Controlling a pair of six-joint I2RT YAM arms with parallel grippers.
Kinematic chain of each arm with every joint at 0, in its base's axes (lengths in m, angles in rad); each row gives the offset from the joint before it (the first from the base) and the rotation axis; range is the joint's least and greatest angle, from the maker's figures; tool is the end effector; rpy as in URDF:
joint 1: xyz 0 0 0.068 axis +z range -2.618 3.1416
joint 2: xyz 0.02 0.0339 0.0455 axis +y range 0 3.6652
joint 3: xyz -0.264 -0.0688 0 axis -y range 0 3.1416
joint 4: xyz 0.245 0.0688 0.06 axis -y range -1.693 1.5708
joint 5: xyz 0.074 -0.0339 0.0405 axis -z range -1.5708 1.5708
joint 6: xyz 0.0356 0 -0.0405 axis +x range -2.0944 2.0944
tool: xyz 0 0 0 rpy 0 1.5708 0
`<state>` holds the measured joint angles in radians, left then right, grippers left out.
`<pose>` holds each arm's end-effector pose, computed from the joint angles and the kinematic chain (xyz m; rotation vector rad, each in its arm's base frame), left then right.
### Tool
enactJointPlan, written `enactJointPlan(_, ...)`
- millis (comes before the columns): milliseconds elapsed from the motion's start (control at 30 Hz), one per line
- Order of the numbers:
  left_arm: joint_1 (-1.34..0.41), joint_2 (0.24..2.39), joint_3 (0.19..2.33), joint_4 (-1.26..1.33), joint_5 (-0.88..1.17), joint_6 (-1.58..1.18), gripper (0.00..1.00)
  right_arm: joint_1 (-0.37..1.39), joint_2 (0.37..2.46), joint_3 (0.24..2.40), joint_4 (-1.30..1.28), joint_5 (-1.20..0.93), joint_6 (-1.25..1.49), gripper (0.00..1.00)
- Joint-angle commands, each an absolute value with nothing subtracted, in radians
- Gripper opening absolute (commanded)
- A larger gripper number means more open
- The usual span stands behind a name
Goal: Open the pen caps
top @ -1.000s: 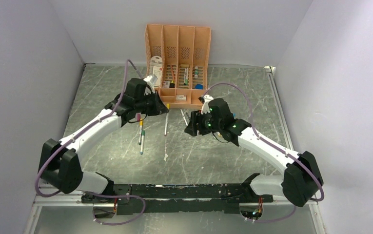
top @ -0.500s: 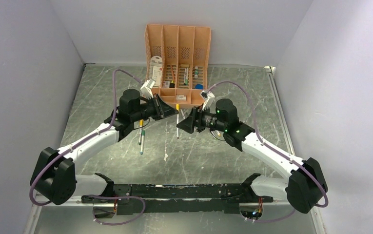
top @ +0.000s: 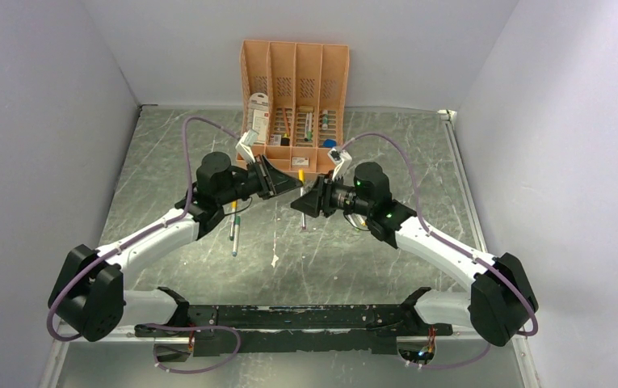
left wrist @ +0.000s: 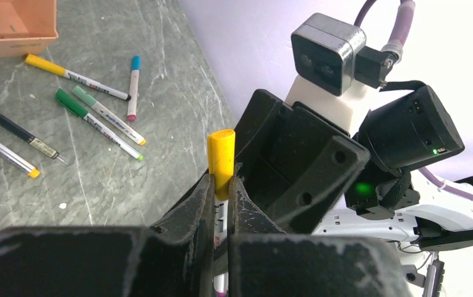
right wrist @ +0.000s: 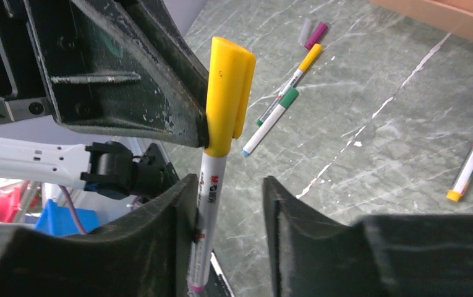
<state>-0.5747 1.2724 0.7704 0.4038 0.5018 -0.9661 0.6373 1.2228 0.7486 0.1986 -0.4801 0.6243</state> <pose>0.2347 -0.1724 0.2902 0.0624 1.9181 -1.5237 0.2128 0.1780 0.2745 -0.3825 1.9933 1.2848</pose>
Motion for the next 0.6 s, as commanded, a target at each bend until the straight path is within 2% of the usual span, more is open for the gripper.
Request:
enactJointPlan(0,-0.593,1.263,0.752,0.466,0.525,-0.971,0.15,0.640,1.222,0.752,0.239,-0.485,0.628,0.31)
enactJointPlan(100,-0.595,1.257,0.753,0.433,0.505,-0.944,0.19,0.641,1.217,0.748,0.241,-0.488,0.629,0.10)
enactJointPlan(167,-0.595,1.253,0.754,0.412,0.497,-0.923,0.26,0.641,1.213,0.745,0.237,-0.490,0.628,0.00)
enactJointPlan(267,-0.595,1.252,0.751,0.422,0.496,-0.913,0.50,0.641,1.206,0.740,0.228,-0.496,0.622,0.00)
enactJointPlan(367,-0.595,1.252,0.746,0.448,0.495,-0.910,0.65,0.642,1.201,0.731,0.229,-0.506,0.621,0.00)
enactJointPlan(567,-0.595,1.276,0.775,0.451,0.483,-0.896,0.69,0.643,1.196,0.727,0.218,-0.518,0.614,0.00)
